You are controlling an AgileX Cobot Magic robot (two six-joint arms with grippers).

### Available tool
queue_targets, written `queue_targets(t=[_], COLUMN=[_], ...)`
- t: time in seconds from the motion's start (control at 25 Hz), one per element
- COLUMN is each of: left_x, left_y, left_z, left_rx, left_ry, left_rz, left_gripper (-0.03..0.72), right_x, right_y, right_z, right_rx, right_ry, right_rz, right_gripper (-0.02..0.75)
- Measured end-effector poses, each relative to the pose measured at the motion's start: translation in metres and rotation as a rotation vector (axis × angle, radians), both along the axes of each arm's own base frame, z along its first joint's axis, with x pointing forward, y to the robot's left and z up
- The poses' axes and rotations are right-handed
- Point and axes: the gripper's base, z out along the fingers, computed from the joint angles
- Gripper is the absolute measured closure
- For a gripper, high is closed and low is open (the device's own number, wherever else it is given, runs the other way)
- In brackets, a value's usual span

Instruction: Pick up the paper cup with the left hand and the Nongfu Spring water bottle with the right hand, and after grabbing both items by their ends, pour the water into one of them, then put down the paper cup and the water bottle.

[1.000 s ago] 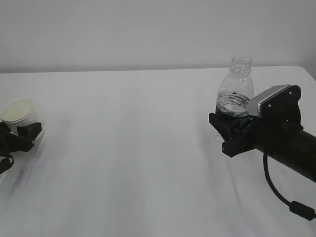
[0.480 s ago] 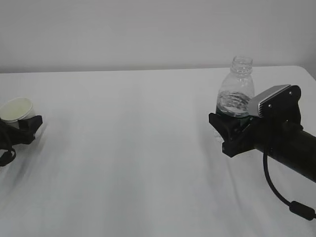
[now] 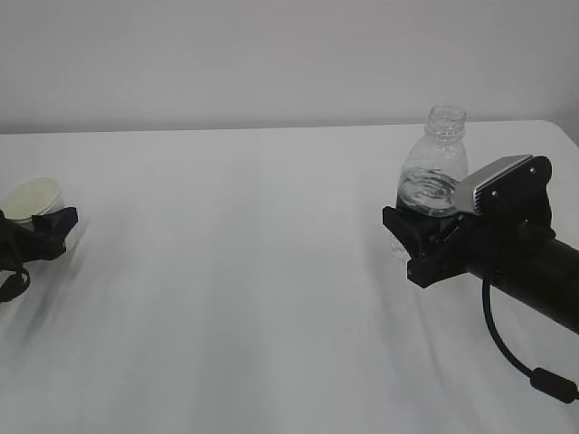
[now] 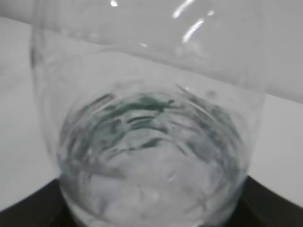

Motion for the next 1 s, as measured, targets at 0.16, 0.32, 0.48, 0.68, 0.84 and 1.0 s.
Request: queue_targets(t=[0.16,0.32,0.48,0.68,0.84,1.0], left_x=[0.0,-0.001,-0.002,-0.003,-0.004,-0.006], left_y=[-0.002,-0.004,-0.008,-0.013,-0.017,-0.022], left_z=[0.0,0.0,0.0,0.001,0.009,0.015], left_rx=[0.003,0.008,0.001,-0.016,-0.018,-0.026], left_ry=[-0.001,-0.002,0.001,0.006,-0.009,-0.015], left_rz=[-0.019,-0.051,-0.095,-0.155,-0.204,-0.262], left_gripper=[0.211,0.221,0.223,0.223,0.224,0.224], right_x=[0.0,0.0,0.0,0.0,0.0,0.0], right_y=[0.0,0.0,0.0,0.0,0.0,0.0], right_z=[0.0,0.0,0.0,0.0,0.0,0.0], right_rx=[0.0,0.0,0.0,0.0,0.0,0.001], right_ry=[0.0,0.0,0.0,0.0,0.0,-0.002], right_rz=[0.0,0.0,0.0,0.0,0.0,0.0], right_gripper=[0.264,0.264,0.264,0.264,0.265,0.259])
